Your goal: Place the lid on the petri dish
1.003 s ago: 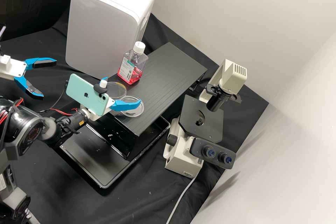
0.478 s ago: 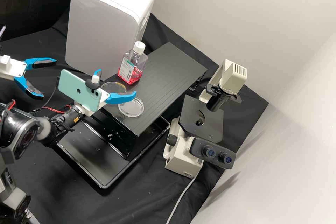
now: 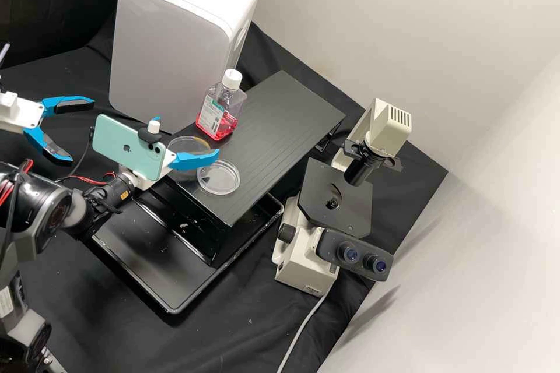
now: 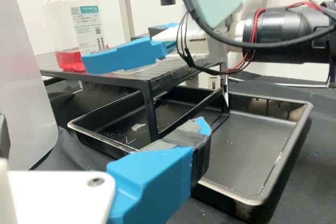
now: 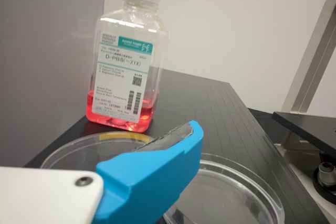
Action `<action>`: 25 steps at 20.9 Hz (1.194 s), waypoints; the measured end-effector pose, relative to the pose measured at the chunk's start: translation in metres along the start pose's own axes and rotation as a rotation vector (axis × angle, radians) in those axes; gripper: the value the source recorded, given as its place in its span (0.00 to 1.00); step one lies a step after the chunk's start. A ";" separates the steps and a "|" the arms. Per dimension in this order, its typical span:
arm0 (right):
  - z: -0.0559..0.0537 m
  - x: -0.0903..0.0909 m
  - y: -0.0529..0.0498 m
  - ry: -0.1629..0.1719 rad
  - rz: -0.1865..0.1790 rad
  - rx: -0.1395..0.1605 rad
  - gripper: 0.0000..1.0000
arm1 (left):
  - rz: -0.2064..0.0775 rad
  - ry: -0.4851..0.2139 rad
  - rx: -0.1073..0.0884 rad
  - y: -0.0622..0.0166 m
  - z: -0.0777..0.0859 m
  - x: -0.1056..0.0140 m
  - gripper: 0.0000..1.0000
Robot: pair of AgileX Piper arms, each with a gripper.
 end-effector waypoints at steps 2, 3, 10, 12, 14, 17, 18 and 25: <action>0.001 0.001 -0.002 -0.007 -0.011 -0.014 1.00 | 0.000 0.000 0.000 0.0000 0.000 0.000 1.00; 0.002 0.002 -0.003 -0.009 -0.015 -0.017 1.00 | 0.000 0.000 0.000 0.0000 0.000 0.000 1.00; 0.003 0.002 -0.005 -0.011 -0.017 -0.019 1.00 | 0.000 0.000 0.000 0.0000 0.000 0.000 1.00; 0.003 0.002 -0.004 -0.013 -0.016 -0.021 1.00 | 0.000 0.000 0.000 0.0000 0.000 0.000 1.00; 0.004 0.003 -0.003 -0.020 -0.011 -0.022 1.00 | 0.000 0.000 0.000 0.0000 0.000 0.000 1.00; 0.008 0.002 0.003 -0.037 0.019 -0.025 1.00 | 0.001 0.000 0.000 0.0003 0.000 0.001 1.00; 0.008 0.000 0.007 -0.051 0.041 -0.016 1.00 | 0.002 0.000 0.001 0.0004 -0.001 0.001 1.00; 0.008 -0.008 0.018 -0.056 0.100 -0.012 1.00 | -0.005 0.000 -0.004 -0.0013 -0.001 0.002 1.00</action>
